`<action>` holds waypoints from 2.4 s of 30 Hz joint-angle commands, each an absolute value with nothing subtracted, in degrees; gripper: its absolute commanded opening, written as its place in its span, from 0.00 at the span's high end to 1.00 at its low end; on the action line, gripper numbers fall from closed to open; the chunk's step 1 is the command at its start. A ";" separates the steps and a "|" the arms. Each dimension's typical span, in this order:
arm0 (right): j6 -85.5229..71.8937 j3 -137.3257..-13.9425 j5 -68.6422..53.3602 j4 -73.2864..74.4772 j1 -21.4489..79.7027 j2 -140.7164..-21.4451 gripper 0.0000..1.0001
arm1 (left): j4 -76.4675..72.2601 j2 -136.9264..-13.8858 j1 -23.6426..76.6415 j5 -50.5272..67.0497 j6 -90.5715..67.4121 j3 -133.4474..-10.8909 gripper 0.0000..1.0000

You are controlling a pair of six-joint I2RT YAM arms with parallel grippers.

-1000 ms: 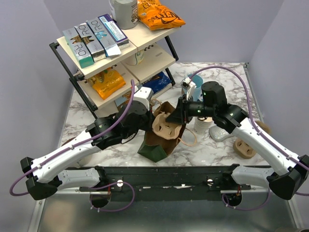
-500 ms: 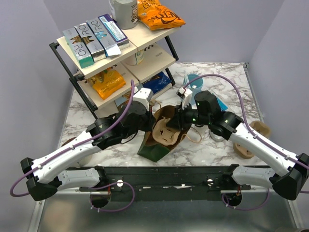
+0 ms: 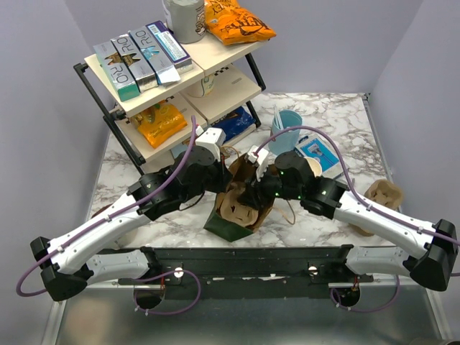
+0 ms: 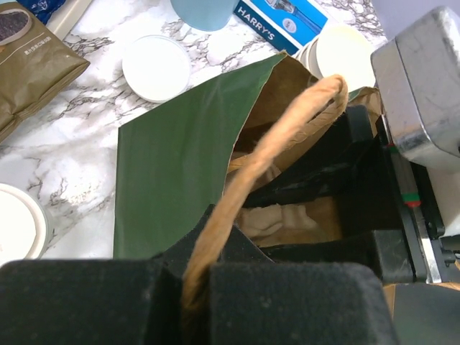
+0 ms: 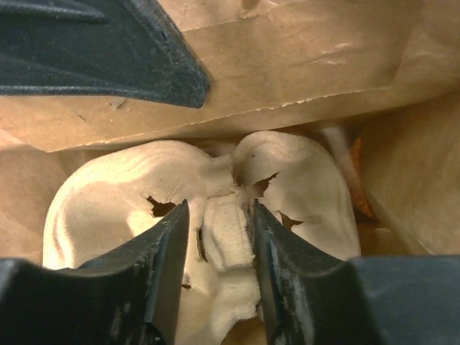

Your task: Pack the takeout coffee

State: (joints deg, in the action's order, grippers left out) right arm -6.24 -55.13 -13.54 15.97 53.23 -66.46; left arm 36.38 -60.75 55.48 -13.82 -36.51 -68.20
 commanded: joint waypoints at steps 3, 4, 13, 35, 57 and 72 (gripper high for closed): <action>-4.30 -55.54 -7.48 14.94 54.05 -68.03 0.38 | 34.98 -59.94 54.67 -11.43 -37.27 -67.59 1.00; -4.31 -55.63 -7.12 15.12 54.05 -68.11 0.34 | 35.07 -59.94 54.58 -11.43 -37.27 -67.59 1.00; -6.06 -57.04 -7.03 16.43 54.14 -66.89 0.16 | 35.16 -60.12 54.14 -11.43 -37.53 -66.71 1.00; -26.79 -75.84 19.86 41.28 54.14 -59.85 0.00 | 34.98 -60.65 53.96 -18.19 -39.38 -67.59 1.00; -37.28 -73.39 17.40 46.33 54.14 -67.68 0.73 | 28.75 -60.82 54.32 -17.68 -32.81 -66.98 1.00; -22.77 -60.83 13.19 31.66 54.14 -57.14 0.87 | 20.74 -44.91 55.37 -4.97 -26.98 -52.30 1.00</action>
State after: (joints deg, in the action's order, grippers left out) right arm -27.92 -65.08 16.21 40.97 53.93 -59.99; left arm 24.12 -47.37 54.87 -4.14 -27.38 -54.22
